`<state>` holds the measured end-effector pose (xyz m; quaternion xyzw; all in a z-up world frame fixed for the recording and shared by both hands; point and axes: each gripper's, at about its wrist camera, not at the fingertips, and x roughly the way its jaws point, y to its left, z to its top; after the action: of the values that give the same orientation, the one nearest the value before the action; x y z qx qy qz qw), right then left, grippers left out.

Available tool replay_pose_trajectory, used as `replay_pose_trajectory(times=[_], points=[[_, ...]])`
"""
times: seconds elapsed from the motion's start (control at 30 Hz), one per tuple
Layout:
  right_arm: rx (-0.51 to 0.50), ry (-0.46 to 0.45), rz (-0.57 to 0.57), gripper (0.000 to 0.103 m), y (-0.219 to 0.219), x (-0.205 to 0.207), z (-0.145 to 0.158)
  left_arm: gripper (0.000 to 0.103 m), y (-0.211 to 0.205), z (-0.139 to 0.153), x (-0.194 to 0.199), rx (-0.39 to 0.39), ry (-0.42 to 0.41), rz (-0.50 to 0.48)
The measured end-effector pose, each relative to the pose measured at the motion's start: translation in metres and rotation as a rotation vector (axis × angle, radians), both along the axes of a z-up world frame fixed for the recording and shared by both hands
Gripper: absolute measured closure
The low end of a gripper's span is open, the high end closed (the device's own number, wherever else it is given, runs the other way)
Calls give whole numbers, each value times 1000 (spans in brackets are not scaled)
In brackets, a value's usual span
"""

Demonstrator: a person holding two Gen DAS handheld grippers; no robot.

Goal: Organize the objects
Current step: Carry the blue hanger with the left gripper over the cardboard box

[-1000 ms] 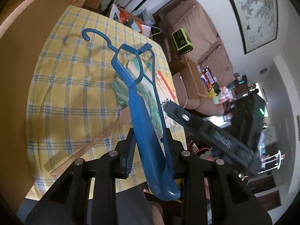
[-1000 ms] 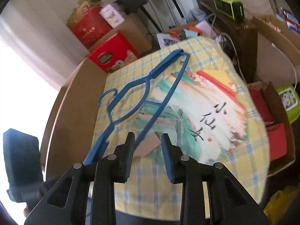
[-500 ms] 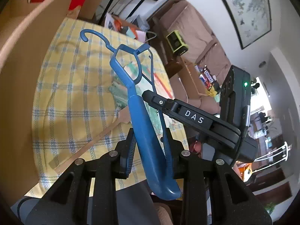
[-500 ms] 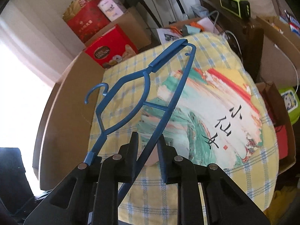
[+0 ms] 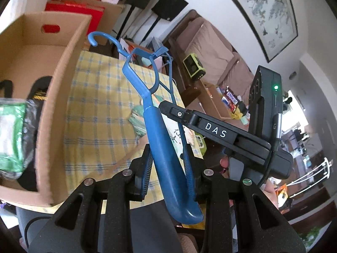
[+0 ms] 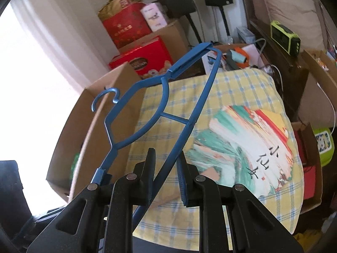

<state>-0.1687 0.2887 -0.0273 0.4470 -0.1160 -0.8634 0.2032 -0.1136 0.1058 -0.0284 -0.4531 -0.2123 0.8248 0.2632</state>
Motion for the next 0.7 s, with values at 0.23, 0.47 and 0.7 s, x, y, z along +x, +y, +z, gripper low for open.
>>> replay_pose_trajectory(times=[0.23,0.47,0.7], points=[[16,36,47,83,-31,2,19,76,-25,14,5,17,24,31],[34,51,98,83,-63,2,26,76,-56,21,7,31,33,56],[42,58,162,83,-100,0,30,75,-86,25,11,18,48,67]])
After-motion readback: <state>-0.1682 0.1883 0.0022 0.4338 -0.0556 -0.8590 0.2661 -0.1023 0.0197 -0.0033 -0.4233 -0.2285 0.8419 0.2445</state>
